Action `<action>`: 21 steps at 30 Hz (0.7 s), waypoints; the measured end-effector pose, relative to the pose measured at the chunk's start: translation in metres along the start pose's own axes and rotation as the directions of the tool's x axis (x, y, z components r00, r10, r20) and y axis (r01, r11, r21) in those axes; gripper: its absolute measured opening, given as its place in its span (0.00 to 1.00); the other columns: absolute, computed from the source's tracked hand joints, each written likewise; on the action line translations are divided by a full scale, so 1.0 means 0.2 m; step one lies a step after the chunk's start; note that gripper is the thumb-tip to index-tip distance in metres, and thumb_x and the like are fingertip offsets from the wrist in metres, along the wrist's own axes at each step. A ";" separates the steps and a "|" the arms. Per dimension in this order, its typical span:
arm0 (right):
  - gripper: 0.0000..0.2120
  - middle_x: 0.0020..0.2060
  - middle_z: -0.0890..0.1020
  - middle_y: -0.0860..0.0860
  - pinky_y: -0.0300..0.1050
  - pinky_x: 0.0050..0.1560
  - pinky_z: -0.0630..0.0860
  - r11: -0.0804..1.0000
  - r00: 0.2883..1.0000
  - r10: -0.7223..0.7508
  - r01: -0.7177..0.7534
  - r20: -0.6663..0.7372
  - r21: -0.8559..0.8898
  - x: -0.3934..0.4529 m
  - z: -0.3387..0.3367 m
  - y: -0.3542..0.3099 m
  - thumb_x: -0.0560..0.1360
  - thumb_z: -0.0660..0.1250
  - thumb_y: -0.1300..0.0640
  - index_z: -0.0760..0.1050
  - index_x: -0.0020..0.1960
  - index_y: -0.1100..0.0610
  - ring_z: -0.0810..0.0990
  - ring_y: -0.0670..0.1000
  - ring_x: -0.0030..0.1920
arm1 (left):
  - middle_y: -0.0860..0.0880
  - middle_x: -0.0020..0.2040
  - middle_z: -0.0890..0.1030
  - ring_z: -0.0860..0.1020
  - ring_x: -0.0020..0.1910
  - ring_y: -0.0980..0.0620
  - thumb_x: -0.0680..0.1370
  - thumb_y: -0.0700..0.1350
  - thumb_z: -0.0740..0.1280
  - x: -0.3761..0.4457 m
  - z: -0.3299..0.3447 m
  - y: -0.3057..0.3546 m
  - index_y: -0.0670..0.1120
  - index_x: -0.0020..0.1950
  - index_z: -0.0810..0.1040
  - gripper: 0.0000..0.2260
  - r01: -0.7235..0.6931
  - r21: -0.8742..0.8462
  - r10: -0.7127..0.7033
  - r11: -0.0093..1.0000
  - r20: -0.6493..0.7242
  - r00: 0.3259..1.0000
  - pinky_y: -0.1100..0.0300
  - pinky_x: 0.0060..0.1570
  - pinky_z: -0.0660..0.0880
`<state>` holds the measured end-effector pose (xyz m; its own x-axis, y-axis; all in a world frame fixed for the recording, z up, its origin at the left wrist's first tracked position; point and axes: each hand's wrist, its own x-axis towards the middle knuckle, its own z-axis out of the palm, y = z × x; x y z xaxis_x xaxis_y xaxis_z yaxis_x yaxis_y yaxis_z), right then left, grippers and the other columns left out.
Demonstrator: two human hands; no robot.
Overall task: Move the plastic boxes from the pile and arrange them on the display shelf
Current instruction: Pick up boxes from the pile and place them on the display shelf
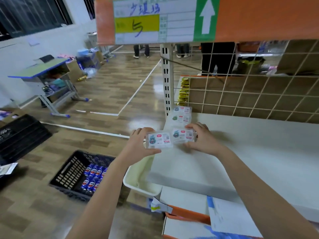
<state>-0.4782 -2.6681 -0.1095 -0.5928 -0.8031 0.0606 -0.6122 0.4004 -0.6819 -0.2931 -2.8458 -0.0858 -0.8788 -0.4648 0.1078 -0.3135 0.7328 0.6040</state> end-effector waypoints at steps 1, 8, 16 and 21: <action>0.32 0.64 0.68 0.51 0.39 0.65 0.61 1.000 1.000 0.006 -0.006 0.001 -0.005 0.01 0.01 -0.01 0.68 0.75 0.55 0.67 0.68 0.55 0.63 0.50 0.66 | 0.59 0.53 0.68 0.64 0.57 0.58 0.66 0.51 0.78 0.01 0.00 -0.01 0.56 0.60 0.67 0.27 0.002 -0.013 -0.002 1.000 0.006 1.000 0.76 0.48 0.62; 0.33 0.64 0.66 0.52 0.37 0.66 0.62 0.996 0.995 0.084 -0.085 -0.061 -0.013 0.05 0.08 -0.06 0.67 0.76 0.55 0.68 0.69 0.56 0.67 0.51 0.64 | 0.57 0.57 0.68 0.63 0.60 0.57 0.67 0.50 0.77 0.05 -0.03 -0.04 0.52 0.64 0.69 0.29 -0.049 -0.053 0.055 0.997 0.125 0.991 0.59 0.58 0.67; 0.31 0.65 0.66 0.52 0.37 0.66 0.59 0.986 0.978 0.148 -0.157 -0.144 -0.056 0.07 0.11 -0.08 0.69 0.75 0.53 0.69 0.68 0.56 0.64 0.50 0.67 | 0.56 0.60 0.69 0.64 0.60 0.58 0.67 0.53 0.77 0.09 -0.01 -0.07 0.52 0.65 0.68 0.31 -0.128 -0.035 0.132 0.991 0.234 0.963 0.58 0.60 0.67; 0.27 0.64 0.66 0.52 0.39 0.69 0.61 0.984 0.973 0.162 -0.171 -0.166 -0.043 0.07 0.12 -0.09 0.70 0.74 0.56 0.71 0.67 0.56 0.65 0.50 0.66 | 0.56 0.59 0.68 0.63 0.59 0.58 0.67 0.53 0.77 0.11 0.02 -0.08 0.51 0.65 0.68 0.30 -0.182 -0.054 0.189 0.982 0.261 0.946 0.64 0.55 0.63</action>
<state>-0.4628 -2.6979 -0.1142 -0.7623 -0.6435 0.0695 -0.5240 0.5505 -0.6499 -0.3081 -2.8656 -0.0959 -0.9852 -0.1712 0.0099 -0.1288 0.7770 0.6162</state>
